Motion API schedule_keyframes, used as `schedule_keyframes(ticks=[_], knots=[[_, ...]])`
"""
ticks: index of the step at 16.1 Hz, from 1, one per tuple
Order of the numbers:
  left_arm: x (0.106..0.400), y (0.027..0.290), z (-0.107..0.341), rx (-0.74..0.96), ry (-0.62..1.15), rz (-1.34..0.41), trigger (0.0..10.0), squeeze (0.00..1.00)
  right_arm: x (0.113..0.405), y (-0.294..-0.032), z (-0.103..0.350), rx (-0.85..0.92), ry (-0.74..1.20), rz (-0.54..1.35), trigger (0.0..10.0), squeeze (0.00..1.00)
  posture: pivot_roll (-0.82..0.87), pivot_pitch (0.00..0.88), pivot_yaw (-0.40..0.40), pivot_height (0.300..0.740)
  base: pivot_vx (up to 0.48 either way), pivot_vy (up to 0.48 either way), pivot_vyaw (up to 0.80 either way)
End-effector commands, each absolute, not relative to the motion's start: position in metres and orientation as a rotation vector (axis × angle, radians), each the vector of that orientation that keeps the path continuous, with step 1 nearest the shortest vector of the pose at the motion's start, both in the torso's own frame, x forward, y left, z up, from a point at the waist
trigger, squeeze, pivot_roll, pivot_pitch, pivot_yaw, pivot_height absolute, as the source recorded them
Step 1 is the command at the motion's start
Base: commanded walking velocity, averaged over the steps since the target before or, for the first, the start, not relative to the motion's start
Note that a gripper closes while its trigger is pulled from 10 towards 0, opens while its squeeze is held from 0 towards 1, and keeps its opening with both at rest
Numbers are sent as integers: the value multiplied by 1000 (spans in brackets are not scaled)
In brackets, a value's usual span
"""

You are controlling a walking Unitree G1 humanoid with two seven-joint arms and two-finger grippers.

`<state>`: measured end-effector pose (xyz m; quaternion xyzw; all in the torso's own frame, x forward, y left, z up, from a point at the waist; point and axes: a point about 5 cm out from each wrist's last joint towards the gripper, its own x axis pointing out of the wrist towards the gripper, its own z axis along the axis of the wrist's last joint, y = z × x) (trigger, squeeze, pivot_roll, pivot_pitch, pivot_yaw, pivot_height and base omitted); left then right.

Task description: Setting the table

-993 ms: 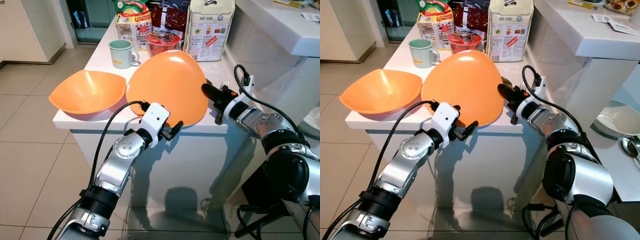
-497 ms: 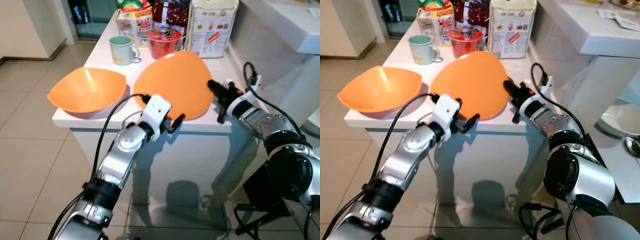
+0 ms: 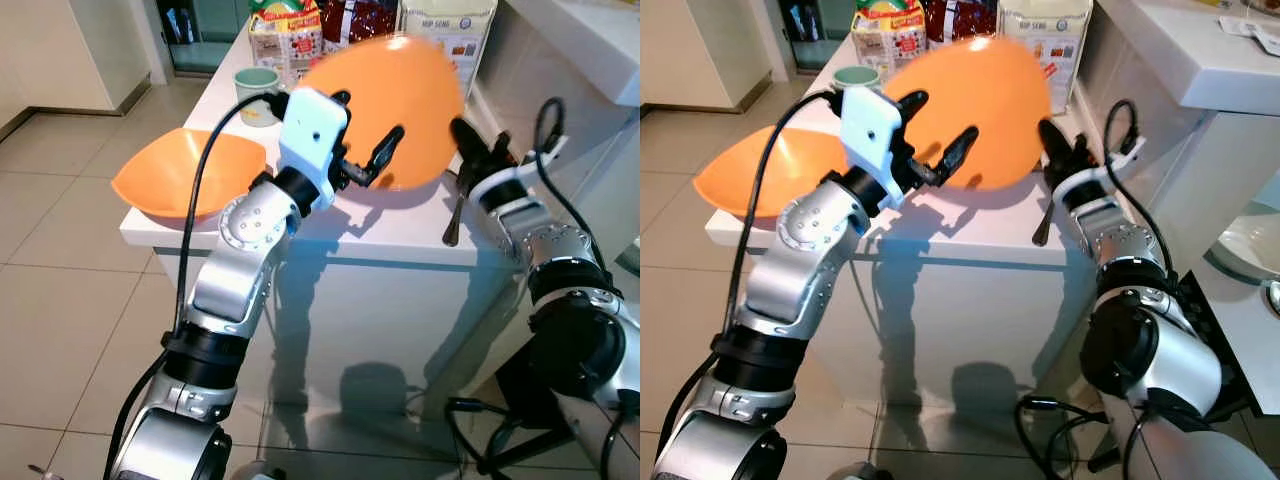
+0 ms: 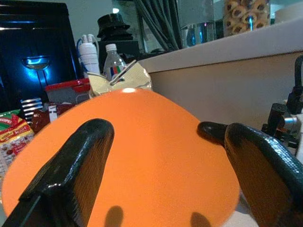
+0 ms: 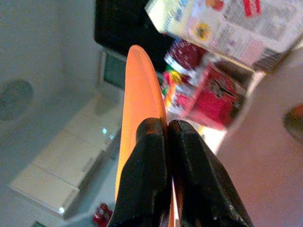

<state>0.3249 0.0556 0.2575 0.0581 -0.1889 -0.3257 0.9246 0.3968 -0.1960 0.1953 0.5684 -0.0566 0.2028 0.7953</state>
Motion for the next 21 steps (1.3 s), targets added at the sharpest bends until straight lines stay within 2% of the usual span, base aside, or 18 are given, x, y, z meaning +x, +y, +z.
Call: schedule_keyframes(ticks=[1, 3, 6, 9, 11, 12, 17, 18, 21], knots=[[321, 56, 273, 121, -426, -682, 10000, 0, 397, -203, 205, 1252, -206, 416, 0, 0, 8, 0, 6, 740, 0, 0, 0], [316, 65, 289, 132, -460, -647, 10000, 0, 394, -205, 206, 1287, -242, 396, 0, 0, 10, 0, 14, 740, 0, 0, 0], [316, 103, 294, 192, -424, -431, 10000, 0, 375, -194, 209, 1243, -264, 419, 0, 0, -2, 0, 31, 740, 0, 0, 0], [310, 138, 286, 227, -384, -259, 10000, 0, 338, -172, 219, 1179, -284, 464, 0, 0, 0, 0, 30, 740, 0, 0, 0], [306, 144, 288, 213, -375, -217, 10000, 0, 315, -165, 232, 1193, -332, 491, 0, 0, 13, 0, 28, 740, 0, 0, 0], [300, 146, 287, 223, -382, -207, 10000, 0, 300, -160, 239, 1171, -340, 513, 0, 0, 17, 0, 27, 740, 0, 0, 0], [289, 158, 258, 222, -263, -167, 10000, 0, 260, -147, 255, 1029, -302, 515, 0, 0, -22, 0, 31, 740, 0, 0, 0], [289, 157, 255, 212, -256, -164, 10000, 0, 255, -145, 261, 976, -296, 512, 10000, 0, -27, 0, 27, 740, -240, 0, 0], [285, 153, 241, 198, -220, -157, 10000, 0, 252, -139, 272, 748, -290, 481, 10000, 0, -16, 0, 12, 740, -250, 0, 0]])
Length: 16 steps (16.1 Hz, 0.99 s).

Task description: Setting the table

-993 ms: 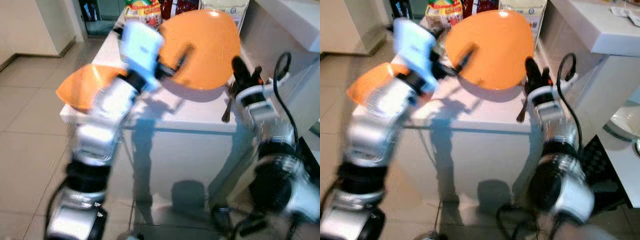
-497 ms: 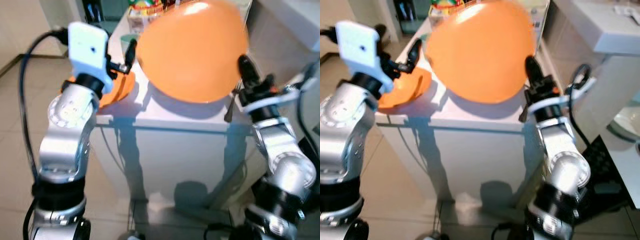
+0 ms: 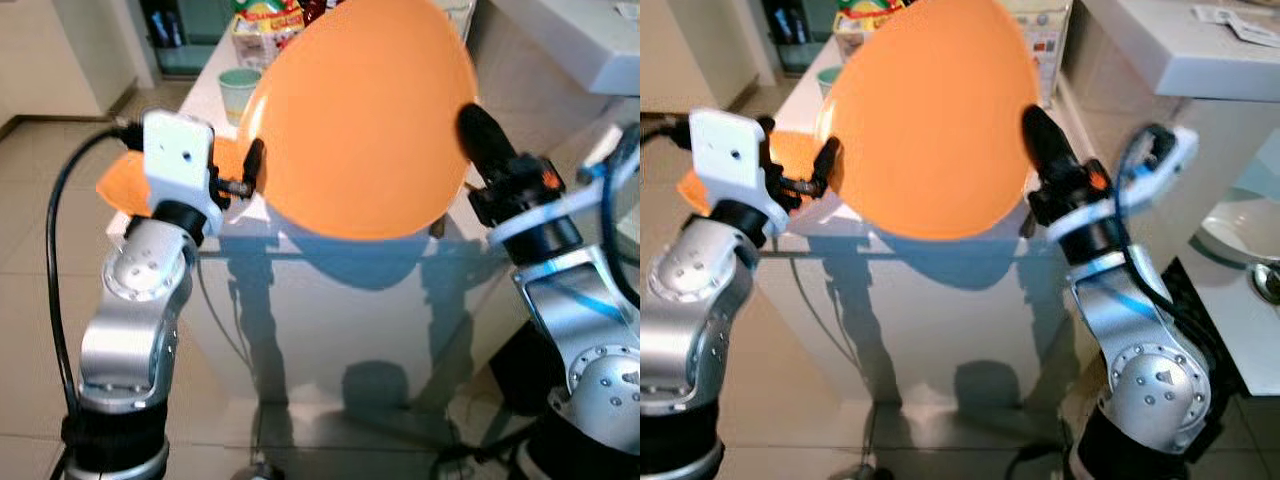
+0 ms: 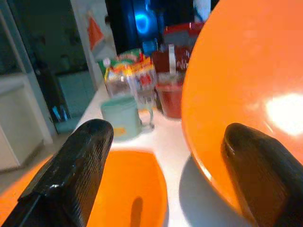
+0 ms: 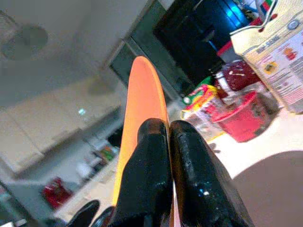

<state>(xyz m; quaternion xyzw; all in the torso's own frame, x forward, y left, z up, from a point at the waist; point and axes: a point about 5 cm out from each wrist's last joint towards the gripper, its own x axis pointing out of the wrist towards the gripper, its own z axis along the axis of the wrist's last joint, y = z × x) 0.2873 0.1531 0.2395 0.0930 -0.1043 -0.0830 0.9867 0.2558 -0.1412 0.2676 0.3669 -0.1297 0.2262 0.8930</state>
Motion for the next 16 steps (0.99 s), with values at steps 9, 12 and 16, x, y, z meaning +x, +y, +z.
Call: schedule_keyframes(ticks=[9, 12, 16], knots=[[289, 149, 243, 195, -237, -147, 10000, 0, 249, -168, 307, 456, -521, 189, 10000, 0, -34, 0, 20, 740, -143, 0, 0], [294, 143, 230, 171, -191, -139, 10000, 0, 255, -170, 270, 200, -388, 74, 10000, 0, -22, 0, 20, 740, 0, -157, 0], [295, 141, 206, 215, -137, -131, 10000, 0, 260, -168, 244, 8, -344, 7, 10000, 0, -18, 0, 14, 740, 0, -474, 0]])
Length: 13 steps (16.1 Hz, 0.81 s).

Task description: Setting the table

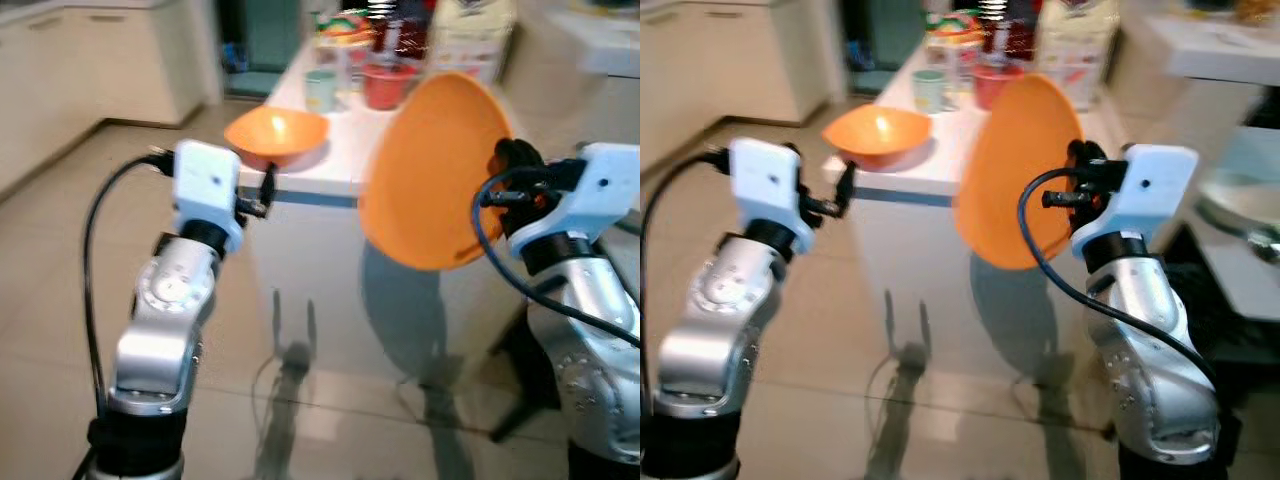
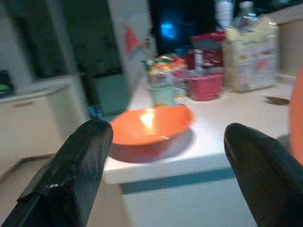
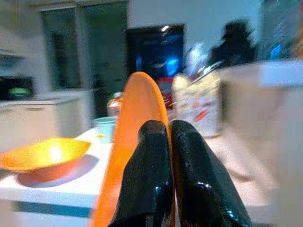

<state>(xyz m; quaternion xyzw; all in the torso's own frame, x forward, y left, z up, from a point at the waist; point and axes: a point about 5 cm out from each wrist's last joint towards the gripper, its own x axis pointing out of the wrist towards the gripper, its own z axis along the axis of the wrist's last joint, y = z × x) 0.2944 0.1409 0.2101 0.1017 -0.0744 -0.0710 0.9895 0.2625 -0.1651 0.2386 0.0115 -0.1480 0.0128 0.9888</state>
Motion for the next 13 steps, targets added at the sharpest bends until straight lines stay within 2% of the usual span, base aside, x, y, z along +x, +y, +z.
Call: schedule_keyframes(ticks=[1, 6, 13], knots=[[296, 141, 204, 217, -131, -126, 10000, 0, 261, -168, 242, -18, -345, -2, 10000, 0, -22, 0, 16, 740, 0, -472, 0], [299, 128, 198, 194, -144, -149, 10000, 0, 263, -177, 230, -137, -344, -87, 10000, 0, -58, 0, 29, 740, 0, -475, 0], [298, 124, 194, 201, -155, -144, 10000, 0, 264, -186, 209, -116, -287, -152, 10000, 0, -45, 0, 9, 740, 0, -471, 0]])
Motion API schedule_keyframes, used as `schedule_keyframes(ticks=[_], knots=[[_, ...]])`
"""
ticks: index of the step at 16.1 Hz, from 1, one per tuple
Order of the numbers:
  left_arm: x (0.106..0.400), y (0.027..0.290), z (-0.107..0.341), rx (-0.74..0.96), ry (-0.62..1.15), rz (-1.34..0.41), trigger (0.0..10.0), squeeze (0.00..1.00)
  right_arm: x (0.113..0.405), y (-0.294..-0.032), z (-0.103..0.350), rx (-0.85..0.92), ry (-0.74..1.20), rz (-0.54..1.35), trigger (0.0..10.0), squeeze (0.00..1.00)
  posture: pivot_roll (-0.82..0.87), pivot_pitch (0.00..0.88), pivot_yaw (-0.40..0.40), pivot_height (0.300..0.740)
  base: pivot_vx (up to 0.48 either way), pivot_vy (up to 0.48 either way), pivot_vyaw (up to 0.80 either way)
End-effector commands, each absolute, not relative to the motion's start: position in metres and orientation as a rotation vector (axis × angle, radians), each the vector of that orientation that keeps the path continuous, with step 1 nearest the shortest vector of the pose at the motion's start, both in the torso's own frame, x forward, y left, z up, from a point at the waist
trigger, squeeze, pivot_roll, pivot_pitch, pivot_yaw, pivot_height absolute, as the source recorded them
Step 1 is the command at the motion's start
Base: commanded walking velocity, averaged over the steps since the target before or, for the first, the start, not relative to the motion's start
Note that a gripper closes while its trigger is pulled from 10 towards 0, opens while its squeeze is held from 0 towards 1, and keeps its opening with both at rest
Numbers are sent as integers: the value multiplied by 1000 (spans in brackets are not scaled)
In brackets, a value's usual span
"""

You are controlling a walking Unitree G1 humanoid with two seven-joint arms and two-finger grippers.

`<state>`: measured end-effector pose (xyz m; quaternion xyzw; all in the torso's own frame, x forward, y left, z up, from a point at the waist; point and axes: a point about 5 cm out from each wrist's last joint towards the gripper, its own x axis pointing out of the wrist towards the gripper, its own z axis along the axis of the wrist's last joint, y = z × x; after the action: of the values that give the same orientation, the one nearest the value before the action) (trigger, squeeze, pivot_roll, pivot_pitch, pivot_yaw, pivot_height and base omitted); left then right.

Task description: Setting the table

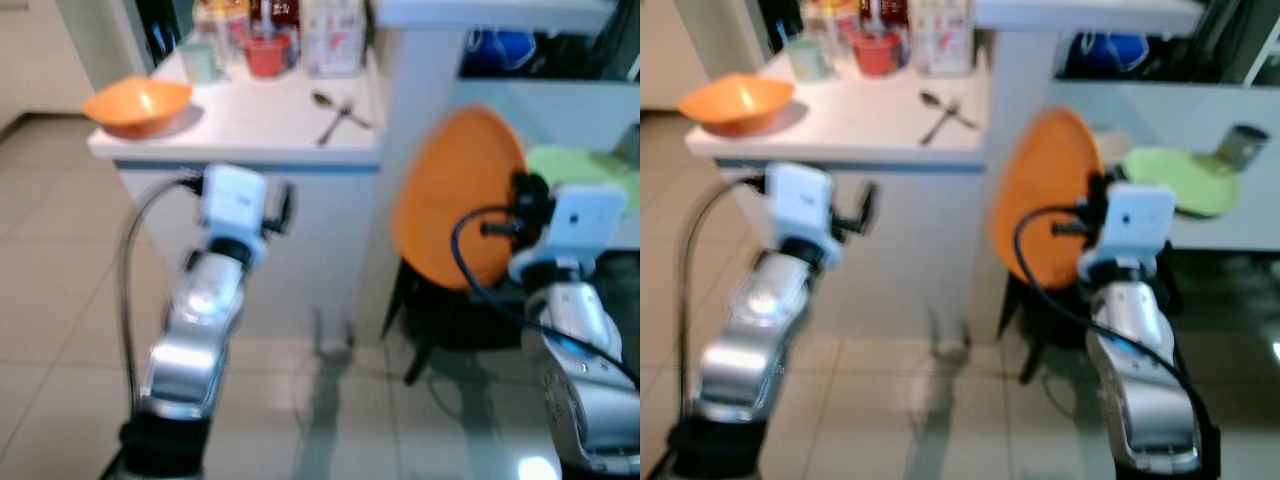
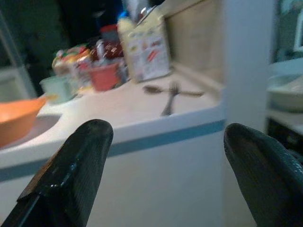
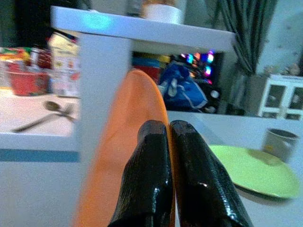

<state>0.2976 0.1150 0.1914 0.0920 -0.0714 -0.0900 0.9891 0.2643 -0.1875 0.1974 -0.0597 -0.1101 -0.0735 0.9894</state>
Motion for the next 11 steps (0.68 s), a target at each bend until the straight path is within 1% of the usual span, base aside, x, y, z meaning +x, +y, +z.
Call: schedule_keyframes(ticks=[1, 5, 8, 11], knots=[[299, 124, 193, 202, -155, -139, 10000, 0, 265, -187, 208, -115, -279, -155, 10000, 0, -48, 0, 12, 740, 0, -469, 0], [302, 120, 194, 215, -163, -150, 10000, 0, 265, -192, 205, -104, -275, -186, 10000, 0, -46, 0, 14, 740, 0, -469, 0], [302, 114, 196, 219, -180, -162, 10000, 0, 263, -195, 214, -40, -324, -192, 10000, 0, -62, 0, 20, 740, 0, -469, 0], [303, 108, 194, 236, -182, -180, 10000, 0, 260, -201, 221, -23, -360, -217, 10000, 0, -81, 0, 23, 740, 0, -466, 0]])
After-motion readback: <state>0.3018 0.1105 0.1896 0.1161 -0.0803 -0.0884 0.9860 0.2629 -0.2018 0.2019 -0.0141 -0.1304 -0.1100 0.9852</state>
